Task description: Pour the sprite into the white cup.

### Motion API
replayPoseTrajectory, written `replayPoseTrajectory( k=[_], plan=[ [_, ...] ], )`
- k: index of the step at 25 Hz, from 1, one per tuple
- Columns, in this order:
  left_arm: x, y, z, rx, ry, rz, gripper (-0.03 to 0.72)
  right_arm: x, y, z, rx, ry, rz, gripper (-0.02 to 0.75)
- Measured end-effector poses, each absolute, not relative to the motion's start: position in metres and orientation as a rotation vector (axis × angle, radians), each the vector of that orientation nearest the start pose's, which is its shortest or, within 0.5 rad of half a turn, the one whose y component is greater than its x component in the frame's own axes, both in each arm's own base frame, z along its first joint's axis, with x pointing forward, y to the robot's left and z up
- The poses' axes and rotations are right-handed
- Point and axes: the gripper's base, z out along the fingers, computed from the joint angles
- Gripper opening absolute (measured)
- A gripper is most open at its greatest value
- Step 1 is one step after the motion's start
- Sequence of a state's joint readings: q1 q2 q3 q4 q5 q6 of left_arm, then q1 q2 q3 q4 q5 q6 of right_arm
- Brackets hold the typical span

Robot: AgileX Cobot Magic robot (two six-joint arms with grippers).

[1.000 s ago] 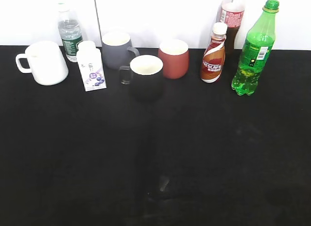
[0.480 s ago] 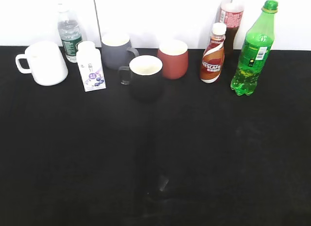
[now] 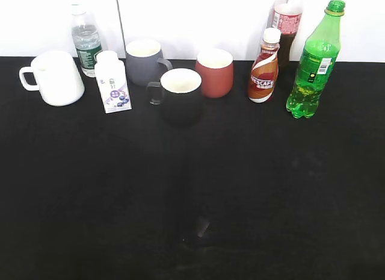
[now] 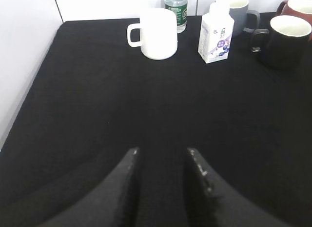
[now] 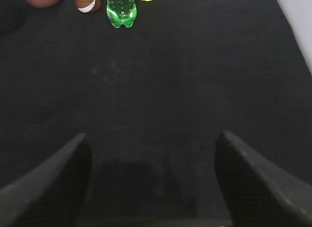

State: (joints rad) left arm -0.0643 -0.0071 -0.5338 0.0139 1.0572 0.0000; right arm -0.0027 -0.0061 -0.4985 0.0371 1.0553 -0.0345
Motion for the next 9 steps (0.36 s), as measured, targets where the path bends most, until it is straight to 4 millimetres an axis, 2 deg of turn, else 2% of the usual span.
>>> replayPoseTrajectory(
  k=[9],
  plan=[
    [-0.0099,0.0017,0.2868,0.063,1.999,-0.025,0.237,-0.0054,0.003,0.2773,-0.033,2.034,0.021,0.59]
  ],
)
